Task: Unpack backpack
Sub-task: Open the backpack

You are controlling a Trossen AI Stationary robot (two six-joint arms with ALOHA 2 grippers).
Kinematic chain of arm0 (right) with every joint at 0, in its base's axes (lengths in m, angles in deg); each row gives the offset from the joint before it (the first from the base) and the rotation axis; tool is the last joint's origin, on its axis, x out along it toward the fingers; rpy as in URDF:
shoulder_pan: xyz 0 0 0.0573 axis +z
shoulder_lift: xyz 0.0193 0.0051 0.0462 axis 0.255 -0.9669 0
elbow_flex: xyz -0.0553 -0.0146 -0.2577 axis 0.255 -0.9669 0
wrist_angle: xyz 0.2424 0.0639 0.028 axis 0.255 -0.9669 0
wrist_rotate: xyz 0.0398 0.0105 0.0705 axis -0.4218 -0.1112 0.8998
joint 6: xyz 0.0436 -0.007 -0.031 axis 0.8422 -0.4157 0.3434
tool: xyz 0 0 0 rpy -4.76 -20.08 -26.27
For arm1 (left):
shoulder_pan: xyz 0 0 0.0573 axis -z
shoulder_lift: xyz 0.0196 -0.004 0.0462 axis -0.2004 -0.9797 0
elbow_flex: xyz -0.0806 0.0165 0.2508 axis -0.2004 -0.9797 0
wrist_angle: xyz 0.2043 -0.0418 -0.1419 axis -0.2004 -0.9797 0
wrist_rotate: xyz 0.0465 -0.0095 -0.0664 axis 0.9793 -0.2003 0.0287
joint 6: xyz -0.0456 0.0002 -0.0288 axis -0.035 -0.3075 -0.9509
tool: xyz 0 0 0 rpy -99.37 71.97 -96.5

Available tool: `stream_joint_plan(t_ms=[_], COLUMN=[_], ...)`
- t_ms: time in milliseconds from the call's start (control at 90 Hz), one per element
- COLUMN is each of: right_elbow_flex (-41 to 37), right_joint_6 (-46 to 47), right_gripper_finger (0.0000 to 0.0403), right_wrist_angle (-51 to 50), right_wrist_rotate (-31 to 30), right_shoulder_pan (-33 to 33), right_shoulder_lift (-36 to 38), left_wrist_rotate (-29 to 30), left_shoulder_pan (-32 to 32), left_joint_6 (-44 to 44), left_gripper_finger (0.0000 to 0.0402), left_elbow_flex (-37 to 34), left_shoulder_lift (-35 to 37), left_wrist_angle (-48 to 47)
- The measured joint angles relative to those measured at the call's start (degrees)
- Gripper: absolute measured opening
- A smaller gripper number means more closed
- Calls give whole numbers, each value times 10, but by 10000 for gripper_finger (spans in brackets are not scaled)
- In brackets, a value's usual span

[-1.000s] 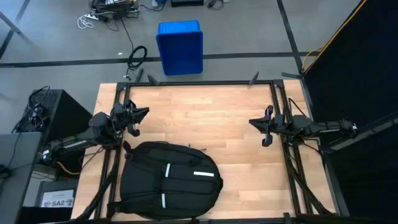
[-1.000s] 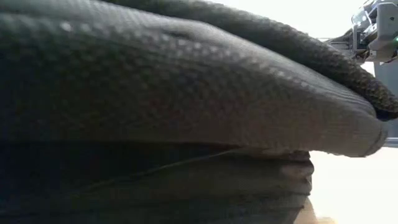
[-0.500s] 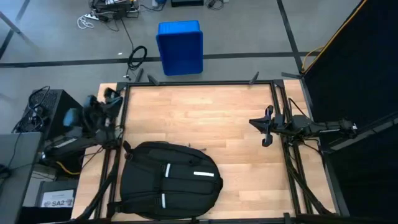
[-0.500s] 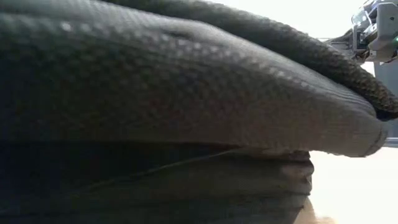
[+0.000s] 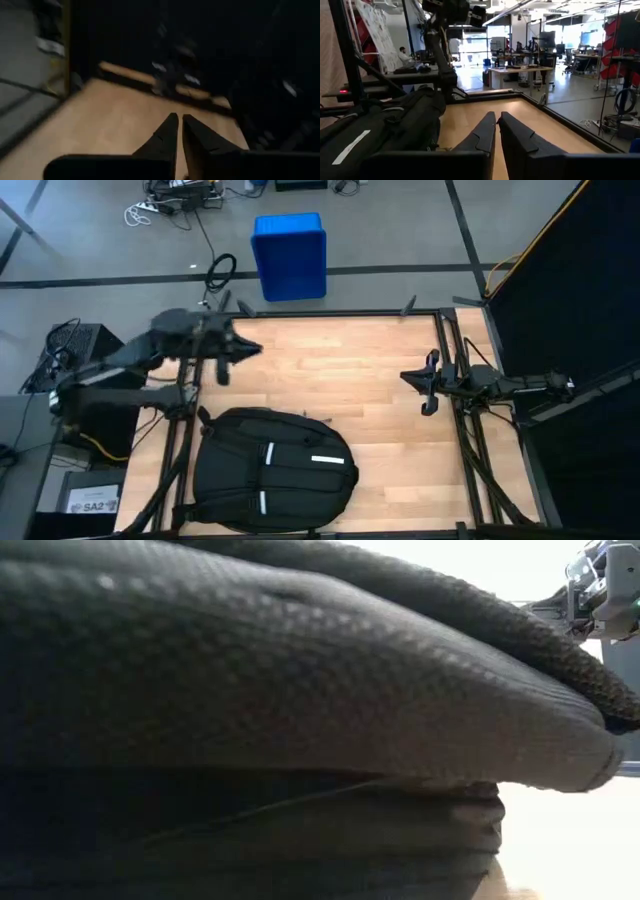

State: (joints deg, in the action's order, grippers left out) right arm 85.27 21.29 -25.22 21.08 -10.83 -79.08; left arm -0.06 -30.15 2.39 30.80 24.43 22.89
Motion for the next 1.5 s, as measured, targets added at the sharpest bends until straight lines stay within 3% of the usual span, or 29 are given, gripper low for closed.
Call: stream_joint_plan(t_ms=[300,411,644,744,867,1033,1244,1344,1500], right_elbow_flex=[0,0,0,0,0,0,0,0,0], right_joint_6=[0,0,0,0,0,0,0,0,0], right_gripper_finger=[8,8,1,2,7,8,1,2,8], right_wrist_angle=[0,0,0,1,2,3,5,6,8], right_wrist_rotate=[0,0,0,0,0,0,0,0,0], right_shoulder_pan=[0,0,0,0,0,0,0,0,0], right_shoulder_lift=[0,0,0,0,0,0,0,0,0], left_wrist_rotate=[-32,-70,-89,-85,-21,137,316,349,344], left_shoulder_pan=[0,-3,7,34,104,264,439,488,513], left_joint_6=[68,112,182,178,122,-10,-123,-134,-150], left_gripper_finger=[0,0,0,0,0,0,0,0,0], left_elbow_flex=[81,128,313,363,368,342,324,324,323], left_shoulder_lift=[-183,-231,-285,-273,-244,-213,-268,-326,-418], left_wrist_angle=[10,-20,-329,-407,-468,-513,-542,-545,-544])
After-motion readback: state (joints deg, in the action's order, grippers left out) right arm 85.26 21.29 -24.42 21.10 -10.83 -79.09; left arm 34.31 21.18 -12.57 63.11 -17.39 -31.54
